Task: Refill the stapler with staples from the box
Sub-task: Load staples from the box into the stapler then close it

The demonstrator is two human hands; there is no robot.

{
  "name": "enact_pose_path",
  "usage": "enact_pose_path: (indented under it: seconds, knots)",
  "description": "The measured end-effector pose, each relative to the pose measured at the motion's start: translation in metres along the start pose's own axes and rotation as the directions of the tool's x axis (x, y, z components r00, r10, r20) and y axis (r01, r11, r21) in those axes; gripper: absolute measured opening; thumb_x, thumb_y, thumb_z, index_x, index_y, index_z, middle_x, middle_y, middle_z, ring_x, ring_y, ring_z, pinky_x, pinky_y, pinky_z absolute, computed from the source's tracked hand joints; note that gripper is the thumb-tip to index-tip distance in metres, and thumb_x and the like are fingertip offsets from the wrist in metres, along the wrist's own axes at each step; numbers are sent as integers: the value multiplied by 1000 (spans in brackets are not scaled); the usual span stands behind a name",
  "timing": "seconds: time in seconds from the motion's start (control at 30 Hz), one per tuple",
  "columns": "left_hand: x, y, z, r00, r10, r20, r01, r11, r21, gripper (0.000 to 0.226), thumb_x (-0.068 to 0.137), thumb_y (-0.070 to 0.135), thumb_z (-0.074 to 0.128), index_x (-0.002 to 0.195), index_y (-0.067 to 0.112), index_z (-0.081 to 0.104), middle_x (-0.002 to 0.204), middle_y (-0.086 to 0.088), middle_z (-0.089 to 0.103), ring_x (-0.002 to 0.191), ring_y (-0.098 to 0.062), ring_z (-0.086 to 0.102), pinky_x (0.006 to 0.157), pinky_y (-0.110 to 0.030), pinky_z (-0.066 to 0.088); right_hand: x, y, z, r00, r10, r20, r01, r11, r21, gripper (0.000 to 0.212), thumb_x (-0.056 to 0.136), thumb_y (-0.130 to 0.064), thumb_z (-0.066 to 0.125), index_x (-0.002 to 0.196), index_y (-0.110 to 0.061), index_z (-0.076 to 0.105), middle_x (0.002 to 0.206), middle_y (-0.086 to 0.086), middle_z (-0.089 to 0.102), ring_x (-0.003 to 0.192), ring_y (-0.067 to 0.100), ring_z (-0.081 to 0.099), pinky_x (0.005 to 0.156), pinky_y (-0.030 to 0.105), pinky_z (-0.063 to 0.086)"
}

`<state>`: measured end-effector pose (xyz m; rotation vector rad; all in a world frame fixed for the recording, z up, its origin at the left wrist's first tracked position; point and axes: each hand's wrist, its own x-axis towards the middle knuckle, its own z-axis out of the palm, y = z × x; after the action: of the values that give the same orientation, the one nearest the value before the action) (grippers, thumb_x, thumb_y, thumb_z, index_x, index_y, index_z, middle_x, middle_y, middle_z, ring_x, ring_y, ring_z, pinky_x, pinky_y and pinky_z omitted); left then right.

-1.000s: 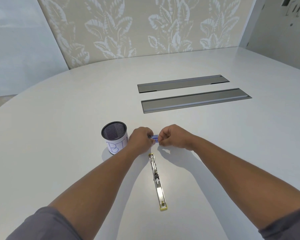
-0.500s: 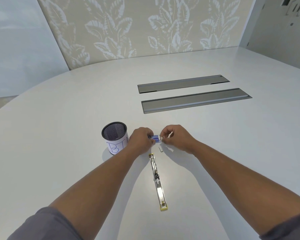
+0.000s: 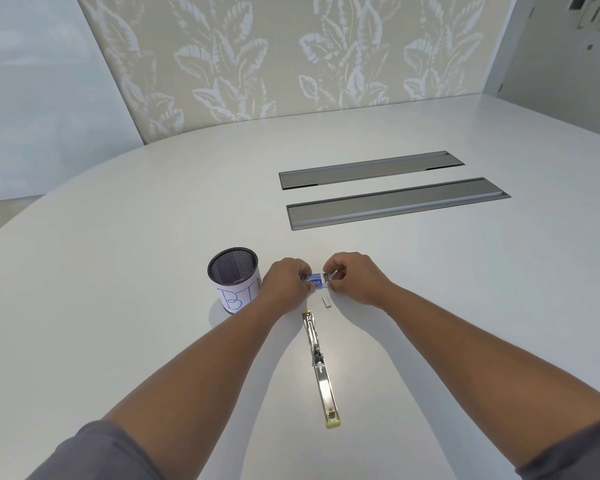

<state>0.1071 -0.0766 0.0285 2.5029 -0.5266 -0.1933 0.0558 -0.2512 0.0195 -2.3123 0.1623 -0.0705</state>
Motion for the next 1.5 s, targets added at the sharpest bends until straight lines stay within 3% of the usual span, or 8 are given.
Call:
enact_pose_path:
  seconds: [0.2,0.37,0.5,0.77,1.17,1.33,1.4,1.5]
  knots:
    - [1,0,0,1000,17,2,-17,1000,13,24,85,20,75,109,14,74,109,-5,70,101,-26,63,86,-35,52,2,-3,0,999,-23,32,24,999,-32,20,84,-6,69,99,-15,77,85,2,74,73,13,64,71,21,50]
    - [0,-1,0,1000,11,0,-11,1000,7,23,85,20,76,107,15,74,108,-4,70,100,-25,63,84,-34,51,2,-3,0,998,-7,55,8,1000,-18,26,88,-2,58,99,-15,79,95,5,75,87,21,66,77,33,53]
    - [0,0,-1,1000,7,-2,-7,1000,1,25,85,21,76,110,16,74,109,-3,69,100,-23,63,83,-31,49,1,-3,3,1000,15,20,-15,1000,18,20,89,-5,62,96,-14,78,88,-1,73,76,11,62,64,17,45]
    - [-3,2,-1,1000,8,-6,-8,1000,7,19,86,22,74,105,18,75,107,-3,70,98,-24,64,83,-35,53,-2,1,7,998,31,-59,-27,997,73,11,85,-7,69,90,-14,77,90,4,76,85,19,70,67,15,47]
    - [-4,1,-1,1000,11,-11,-11,1000,-13,22,85,23,74,106,17,75,107,-2,70,101,-25,64,87,-38,54,-4,-4,16,998,-31,-54,31,999,-13,16,79,-1,61,78,-7,76,88,9,76,84,28,67,80,43,55]
    - [-4,1,0,1000,3,-15,-4,1000,-22,24,86,25,75,109,18,75,110,-2,71,104,-24,64,89,-38,53,-7,-5,24,997,-27,-76,33,997,75,18,83,0,64,89,-6,80,116,5,72,104,16,65,96,33,50]
    - [-4,1,0,1000,5,-19,-6,1000,-23,24,87,26,75,109,18,75,110,-2,71,104,-25,64,90,-40,54,-7,-3,26,996,11,-90,2,989,150,17,84,-2,66,90,-11,80,113,1,71,99,17,69,91,32,52]
    - [-5,0,2,999,13,-32,-13,1000,-17,21,88,25,73,106,18,76,106,-4,71,100,-26,64,86,-39,54,-7,2,26,991,90,-101,-63,968,244,17,82,-4,66,88,-18,75,92,2,76,72,12,68,69,31,54]
